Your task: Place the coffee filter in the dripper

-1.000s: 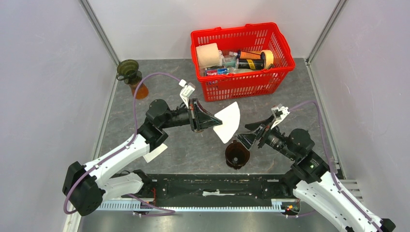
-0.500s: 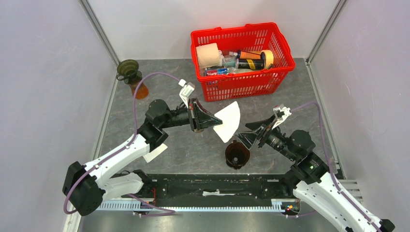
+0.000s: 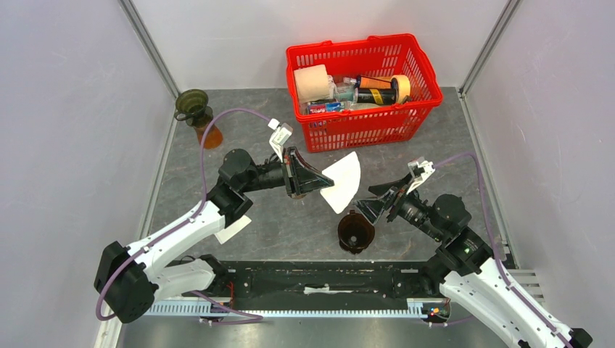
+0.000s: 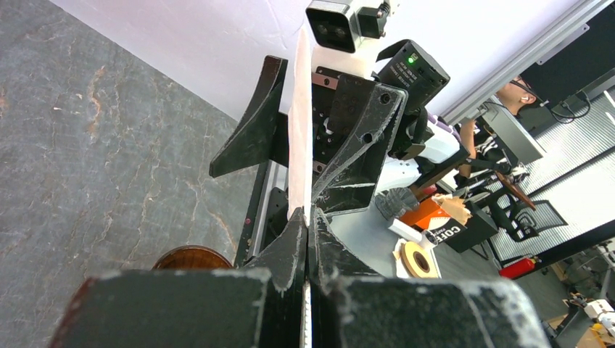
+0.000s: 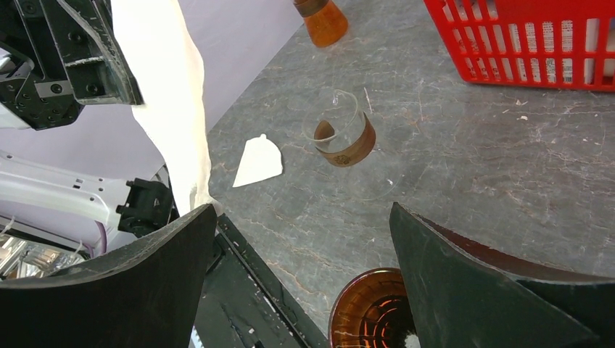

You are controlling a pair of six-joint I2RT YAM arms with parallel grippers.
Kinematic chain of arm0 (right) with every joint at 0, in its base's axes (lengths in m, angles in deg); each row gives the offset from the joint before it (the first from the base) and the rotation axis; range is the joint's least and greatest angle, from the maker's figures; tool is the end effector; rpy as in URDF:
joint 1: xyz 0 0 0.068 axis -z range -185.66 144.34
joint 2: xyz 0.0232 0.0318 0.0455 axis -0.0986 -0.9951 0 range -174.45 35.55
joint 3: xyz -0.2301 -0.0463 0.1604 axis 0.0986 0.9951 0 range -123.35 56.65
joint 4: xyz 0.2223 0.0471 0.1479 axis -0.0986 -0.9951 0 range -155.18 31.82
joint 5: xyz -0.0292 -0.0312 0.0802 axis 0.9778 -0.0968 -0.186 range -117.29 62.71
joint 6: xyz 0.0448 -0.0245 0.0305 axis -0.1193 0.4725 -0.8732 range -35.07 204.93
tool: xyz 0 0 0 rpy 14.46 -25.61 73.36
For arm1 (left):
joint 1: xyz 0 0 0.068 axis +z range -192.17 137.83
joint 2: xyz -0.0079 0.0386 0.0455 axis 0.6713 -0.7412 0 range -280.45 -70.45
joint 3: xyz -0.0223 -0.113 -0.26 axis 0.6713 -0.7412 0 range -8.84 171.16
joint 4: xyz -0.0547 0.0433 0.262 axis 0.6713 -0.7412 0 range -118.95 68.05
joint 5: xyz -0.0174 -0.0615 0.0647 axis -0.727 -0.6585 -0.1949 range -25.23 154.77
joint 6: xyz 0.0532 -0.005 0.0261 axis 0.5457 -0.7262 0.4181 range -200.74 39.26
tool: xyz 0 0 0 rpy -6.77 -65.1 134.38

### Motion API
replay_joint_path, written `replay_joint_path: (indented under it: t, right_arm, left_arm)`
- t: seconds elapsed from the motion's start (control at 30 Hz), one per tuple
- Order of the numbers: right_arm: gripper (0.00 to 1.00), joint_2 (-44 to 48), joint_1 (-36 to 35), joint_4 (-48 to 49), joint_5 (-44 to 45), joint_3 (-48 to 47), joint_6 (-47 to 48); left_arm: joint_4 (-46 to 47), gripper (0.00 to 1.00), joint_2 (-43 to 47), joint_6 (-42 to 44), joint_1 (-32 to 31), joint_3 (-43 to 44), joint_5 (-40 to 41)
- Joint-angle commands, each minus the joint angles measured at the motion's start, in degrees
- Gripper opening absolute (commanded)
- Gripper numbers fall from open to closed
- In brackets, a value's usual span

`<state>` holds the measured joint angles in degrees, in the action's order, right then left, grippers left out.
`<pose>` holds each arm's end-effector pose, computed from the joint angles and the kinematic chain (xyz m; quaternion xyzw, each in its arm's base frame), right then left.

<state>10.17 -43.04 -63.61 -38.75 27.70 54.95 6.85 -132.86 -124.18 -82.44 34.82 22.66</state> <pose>0.1047 0.0909 0.3037 -0.1154 0.7089 0.4435 0.5361 0.1780 -0.1891 0.3514 0.2587 0.6069 -0.6491 0.3787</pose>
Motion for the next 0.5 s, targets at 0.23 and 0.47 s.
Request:
replay_joint_path:
  t: [0.23,0.47]
  right_arm:
    - [0.97,-0.75,0.01,7.97,2.04,-0.34,-2.83]
    - [0.97,-0.81,-0.08,6.44,4.38,-0.25,-4.09]
  left_arm:
    - [3.68,0.02,-1.23,-2.09,-0.07,0.2,-1.21]
    - [4.36,0.02,-1.14,-2.43,-0.07,-0.13,-0.87]
